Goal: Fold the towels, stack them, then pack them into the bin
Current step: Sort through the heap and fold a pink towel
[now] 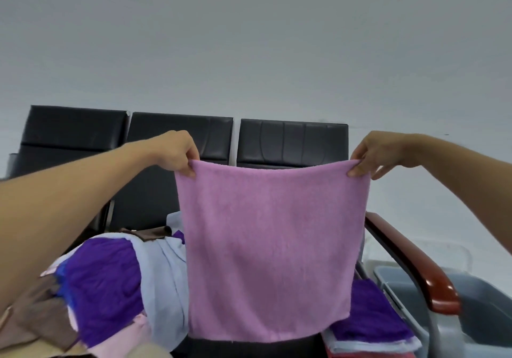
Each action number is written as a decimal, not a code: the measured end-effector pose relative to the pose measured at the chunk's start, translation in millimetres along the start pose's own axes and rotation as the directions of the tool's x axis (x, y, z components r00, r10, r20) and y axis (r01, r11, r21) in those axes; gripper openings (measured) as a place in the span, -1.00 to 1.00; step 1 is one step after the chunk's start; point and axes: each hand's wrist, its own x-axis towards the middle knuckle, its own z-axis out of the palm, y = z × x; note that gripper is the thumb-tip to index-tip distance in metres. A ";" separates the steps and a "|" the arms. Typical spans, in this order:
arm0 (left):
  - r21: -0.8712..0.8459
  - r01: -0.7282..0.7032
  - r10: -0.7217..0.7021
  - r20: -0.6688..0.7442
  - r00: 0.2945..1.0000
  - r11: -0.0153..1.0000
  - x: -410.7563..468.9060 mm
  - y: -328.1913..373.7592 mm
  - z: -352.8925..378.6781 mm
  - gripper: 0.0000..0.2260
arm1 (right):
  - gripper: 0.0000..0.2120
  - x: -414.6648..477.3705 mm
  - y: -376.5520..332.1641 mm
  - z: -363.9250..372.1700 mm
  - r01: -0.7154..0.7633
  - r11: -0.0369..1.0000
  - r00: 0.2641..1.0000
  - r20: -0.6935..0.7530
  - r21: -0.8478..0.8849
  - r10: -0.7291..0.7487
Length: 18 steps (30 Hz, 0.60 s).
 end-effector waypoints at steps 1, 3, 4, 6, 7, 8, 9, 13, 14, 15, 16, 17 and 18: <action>-0.005 0.017 -0.017 0.018 1.000 1.000 -1.1 -2.8 -2.5 -0.86 | -0.95 0.9 -0.5 0.1 0.001 0.999 1.000 0.005 0.038 -0.001; -0.024 0.052 -0.051 0.042 0.998 0.998 -0.3 -5.7 -3.4 -0.90 | -0.95 5.5 0.2 3.1 -0.002 0.997 1.000 0.005 0.079 0.001; -0.027 0.067 -0.066 0.046 0.997 0.997 1.6 -6.7 -2.3 -0.92 | -0.95 9.0 1.0 6.2 -0.007 0.996 1.000 0.003 0.090 0.007; -0.011 0.101 -0.100 0.040 0.994 0.995 9.3 -8.9 6.0 -0.84 | -0.93 21.0 6.0 18.1 -0.021 0.994 1.000 0.004 0.106 0.021; -0.005 0.114 -0.114 0.024 0.993 0.993 14.4 -10.2 14.8 -0.81 | -0.93 29.2 9.6 27.6 -0.028 0.993 1.000 0.003 0.113 0.028; 0.003 0.130 -0.130 0.007 0.992 0.992 19.4 -11.5 24.9 -0.80 | -0.93 36.1 13.9 37.4 -0.034 0.993 0.999 -0.002 0.115 0.034; 0.011 0.151 -0.151 -0.008 0.989 0.988 26.5 -13.0 38.8 -0.80 | -0.94 46.2 18.9 50.1 -0.040 0.992 0.999 -0.003 0.117 0.041; -0.017 0.244 -0.245 -0.079 0.966 0.970 49.3 -21.3 115.8 -0.91 | -0.94 88.0 46.8 112.7 -0.072 0.996 0.996 -0.050 0.054 0.074; -0.052 0.258 -0.262 -0.092 0.961 0.965 53.0 -24.8 133.9 -0.87 | -0.94 95.6 52.2 125.5 -0.072 0.997 0.995 -0.062 0.019 0.073; -0.101 0.277 -0.286 -0.084 0.954 0.955 55.8 -28.1 157.1 -0.83 | -0.94 104.4 60.5 142.7 -0.072 0.997 0.996 -0.060 -0.012 0.072; -0.156 0.288 -0.304 -0.092 0.948 0.945 56.6 -32.5 177.9 -0.81 | -0.94 109.2 67.0 157.3 -0.061 0.997 0.996 -0.063 -0.041 0.059; -0.208 0.289 -0.316 -0.112 0.942 0.934 55.8 -35.3 195.3 -0.80 | -0.93 111.6 72.4 169.6 -0.042 0.997 0.997 -0.073 -0.066 0.038; -0.254 0.281 -0.318 -0.116 0.941 0.925 55.5 -38.9 217.2 -0.78 | -0.93 113.5 79.9 185.7 -0.032 0.996 0.997 -0.078 -0.080 0.026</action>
